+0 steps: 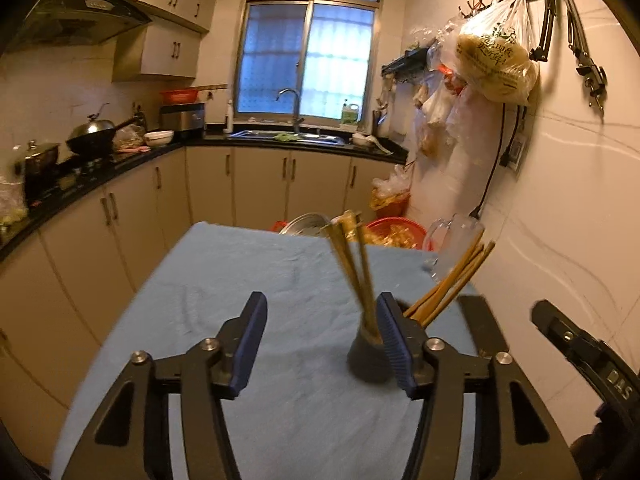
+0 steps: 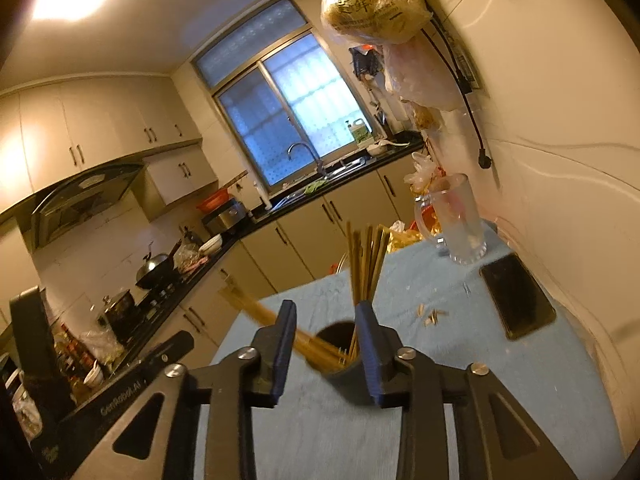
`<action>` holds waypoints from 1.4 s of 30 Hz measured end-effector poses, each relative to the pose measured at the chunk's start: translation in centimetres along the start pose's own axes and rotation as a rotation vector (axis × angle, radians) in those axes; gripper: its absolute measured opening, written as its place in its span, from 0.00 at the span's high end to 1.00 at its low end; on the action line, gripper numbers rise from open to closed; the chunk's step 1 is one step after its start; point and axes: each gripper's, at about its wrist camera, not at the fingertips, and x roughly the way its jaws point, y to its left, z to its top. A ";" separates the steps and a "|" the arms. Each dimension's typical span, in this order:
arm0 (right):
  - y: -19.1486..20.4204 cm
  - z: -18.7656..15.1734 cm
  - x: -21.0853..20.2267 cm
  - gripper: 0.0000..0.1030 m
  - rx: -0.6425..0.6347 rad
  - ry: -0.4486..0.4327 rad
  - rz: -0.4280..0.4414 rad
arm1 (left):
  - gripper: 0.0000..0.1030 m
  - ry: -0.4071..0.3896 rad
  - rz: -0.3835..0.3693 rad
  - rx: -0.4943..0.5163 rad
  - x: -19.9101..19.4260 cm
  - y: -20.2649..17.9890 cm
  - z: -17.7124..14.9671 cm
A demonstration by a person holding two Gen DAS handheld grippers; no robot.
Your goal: Organize utensils
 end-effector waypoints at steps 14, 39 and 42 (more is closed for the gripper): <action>4.7 -7.0 -12.7 0.36 -0.191 0.053 -0.036 | 0.27 0.034 0.120 0.104 -11.6 1.8 -5.9; 8.2 -9.1 -18.6 0.31 -0.283 -0.013 -0.062 | 0.23 0.031 0.157 0.079 -16.8 2.4 -8.2; 8.4 -9.1 -18.4 0.31 -0.287 -0.009 -0.060 | 0.23 0.031 0.162 0.068 -16.8 2.8 -8.2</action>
